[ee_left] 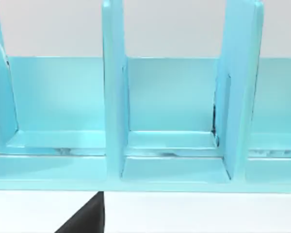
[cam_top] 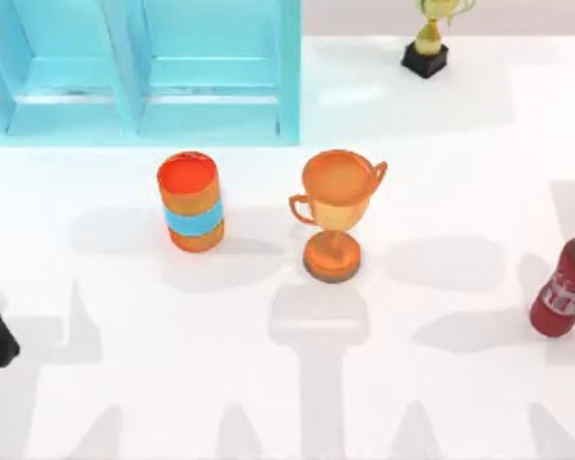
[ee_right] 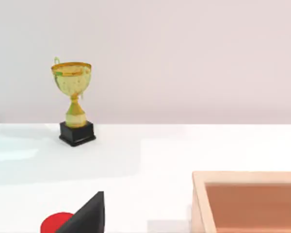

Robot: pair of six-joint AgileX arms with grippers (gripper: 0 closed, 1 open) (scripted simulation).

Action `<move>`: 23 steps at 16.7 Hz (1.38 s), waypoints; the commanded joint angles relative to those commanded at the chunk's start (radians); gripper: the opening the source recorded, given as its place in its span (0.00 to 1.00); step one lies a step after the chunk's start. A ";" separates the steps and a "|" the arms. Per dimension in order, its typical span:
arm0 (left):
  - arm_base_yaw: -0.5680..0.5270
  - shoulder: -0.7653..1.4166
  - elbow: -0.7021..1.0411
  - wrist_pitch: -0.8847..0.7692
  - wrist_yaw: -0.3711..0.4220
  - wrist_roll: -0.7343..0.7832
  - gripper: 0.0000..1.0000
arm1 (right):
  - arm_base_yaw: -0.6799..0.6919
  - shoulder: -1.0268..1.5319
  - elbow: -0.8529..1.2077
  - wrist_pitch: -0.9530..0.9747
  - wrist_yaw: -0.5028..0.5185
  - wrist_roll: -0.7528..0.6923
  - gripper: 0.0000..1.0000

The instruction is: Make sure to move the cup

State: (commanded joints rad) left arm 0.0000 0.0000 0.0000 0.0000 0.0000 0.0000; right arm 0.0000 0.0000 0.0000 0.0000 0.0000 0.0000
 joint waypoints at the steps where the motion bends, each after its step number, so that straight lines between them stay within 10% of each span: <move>1: 0.000 0.000 0.000 0.000 0.000 0.000 1.00 | 0.000 0.000 0.000 0.000 0.000 0.000 1.00; 8: 0.024 0.222 0.206 -0.179 0.000 0.025 1.00 | 0.000 0.000 0.000 0.000 0.000 0.000 1.00; 23: 0.138 1.569 1.296 -1.092 -0.001 0.156 1.00 | 0.000 0.000 0.000 0.000 0.000 0.000 1.00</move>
State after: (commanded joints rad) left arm 0.1379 1.5691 1.2958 -1.0923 -0.0013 0.1560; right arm 0.0000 0.0000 0.0000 0.0000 0.0000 0.0000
